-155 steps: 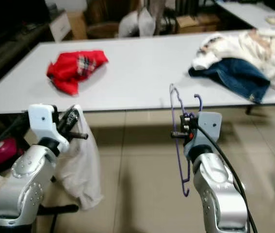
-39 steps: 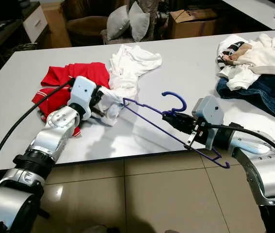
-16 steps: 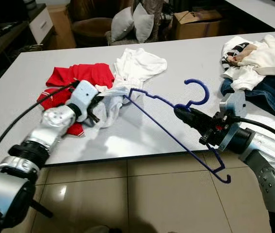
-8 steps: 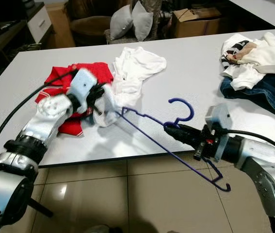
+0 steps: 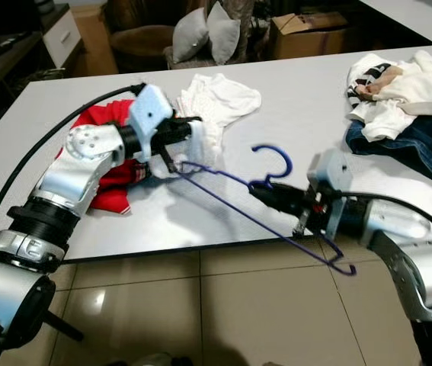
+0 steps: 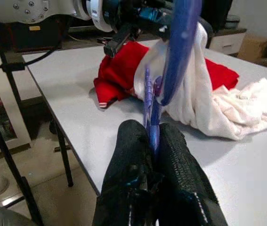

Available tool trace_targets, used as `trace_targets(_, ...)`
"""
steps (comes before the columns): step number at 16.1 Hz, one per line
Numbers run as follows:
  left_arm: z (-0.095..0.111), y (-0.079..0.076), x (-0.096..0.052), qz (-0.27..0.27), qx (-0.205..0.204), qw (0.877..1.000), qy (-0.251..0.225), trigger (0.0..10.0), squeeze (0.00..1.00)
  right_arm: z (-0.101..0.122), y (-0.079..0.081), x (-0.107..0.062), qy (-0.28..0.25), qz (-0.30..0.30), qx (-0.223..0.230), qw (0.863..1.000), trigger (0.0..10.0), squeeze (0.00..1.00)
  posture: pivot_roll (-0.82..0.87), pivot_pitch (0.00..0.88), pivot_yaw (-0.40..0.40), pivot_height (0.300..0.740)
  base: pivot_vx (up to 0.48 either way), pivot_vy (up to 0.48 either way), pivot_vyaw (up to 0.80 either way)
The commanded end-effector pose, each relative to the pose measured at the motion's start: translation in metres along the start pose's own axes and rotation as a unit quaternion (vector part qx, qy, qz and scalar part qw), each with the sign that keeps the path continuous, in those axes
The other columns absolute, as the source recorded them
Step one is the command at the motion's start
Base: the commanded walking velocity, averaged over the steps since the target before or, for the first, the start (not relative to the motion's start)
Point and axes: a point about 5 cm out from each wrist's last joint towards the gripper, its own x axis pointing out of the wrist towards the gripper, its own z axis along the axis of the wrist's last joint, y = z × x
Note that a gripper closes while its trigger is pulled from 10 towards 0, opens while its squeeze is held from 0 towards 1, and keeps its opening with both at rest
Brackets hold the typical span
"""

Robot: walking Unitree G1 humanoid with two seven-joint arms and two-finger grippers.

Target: Hang hanger

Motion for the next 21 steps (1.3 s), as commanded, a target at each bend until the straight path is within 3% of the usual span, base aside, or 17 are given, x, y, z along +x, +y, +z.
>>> trace_targets(1,0.001,-0.001,0.0,-0.003,0.013,1.0,0.011,0.0,0.0,0.007,0.003,0.005,-0.007,0.015,-0.017,1.0,10.0,0.0,-0.15,0.0,0.114,0.74,0.0,0.0,0.0)
trace_targets(4,-0.004,-0.014,0.005,-0.02,0.027,0.999,0.03,0.0,0.0,0.013,0.008,0.011,-0.015,0.041,-0.022,0.999,10.0,0.0,-0.15,0.0,0.118,0.74,0.0,0.0,0.0)
trace_targets(5,-0.004,-0.011,0.005,-0.006,0.021,0.999,0.028,0.0,0.0,0.01,0.01,0.011,-0.005,0.051,-0.021,0.998,10.0,0.0,-0.15,0.0,0.115,0.74,0.0,0.0,0.0)
trace_targets(7,-0.01,0.008,-0.001,0.058,0.026,0.997,0.049,0.0,0.0,-0.002,0.017,0.004,0.036,0.07,-0.025,0.997,10.0,0.0,-0.15,0.0,0.113,0.74,0.0,0.0,0.0)
trace_targets(10,-0.019,0.05,-0.033,0.171,0.071,0.978,0.097,0.0,0.0,-0.009,0.02,-0.011,0.053,0.045,-0.011,0.998,10.0,0.0,-0.16,0.0,0.12,0.74,0.0,0.0,0.0)
trace_targets(12,-0.015,0.065,-0.047,0.202,0.091,0.97,0.104,0.0,0.0,-0.012,0.022,-0.018,0.06,0.032,-0.006,0.998,10.0,0.0,-0.16,0.0,0.128,0.74,0.0,0.0,0.0)
trace_targets(14,-0.023,0.061,-0.056,0.185,0.091,0.972,0.112,0.0,0.0,-0.018,0.026,-0.027,0.07,0.014,-0.001,0.997,10.0,0.0,-0.15,0.0,0.125,0.74,0.0,0.0,0.0)
trace_targets(16,-0.04,0.042,-0.056,0.152,0.072,0.978,0.122,0.0,0.0,-0.02,0.028,-0.031,0.069,-0.008,0.002,0.998,10.0,0.0,-0.15,0.0,0.125,0.74,0.0,0.0,0.0)
trace_targets(17,-0.056,0.027,-0.058,0.135,0.048,0.98,0.139,10.0,0.0,-0.018,0.027,-0.033,0.06,-0.026,0.003,0.998,10.0,0.0,-0.15,0.0,0.125,0.74,0.0,0.0,0.0)
trace_targets(18,-0.071,0.01,-0.063,0.114,-0.017,0.984,0.139,10.0,1.0,-0.015,0.025,-0.036,0.049,-0.053,0.003,0.997,10.0,0.0,-0.15,0.0,0.14,0.74,0.0,0.0,0.0)
trace_targets(19,-0.084,-0.003,-0.074,0.113,-0.056,0.982,0.143,10.0,1.0,-0.01,0.023,-0.04,0.04,-0.08,0.005,0.996,10.0,0.0,-0.16,0.0,0.145,0.74,0.0,0.0,0.0)
trace_targets(21,-0.089,-0.015,-0.092,0.116,-0.096,0.979,0.14,10.0,1.0,-0.006,0.025,-0.048,0.036,-0.091,0.012,0.995,10.0,0.0,-0.16,0.0,0.142,0.74,0.0,0.0,0.0)
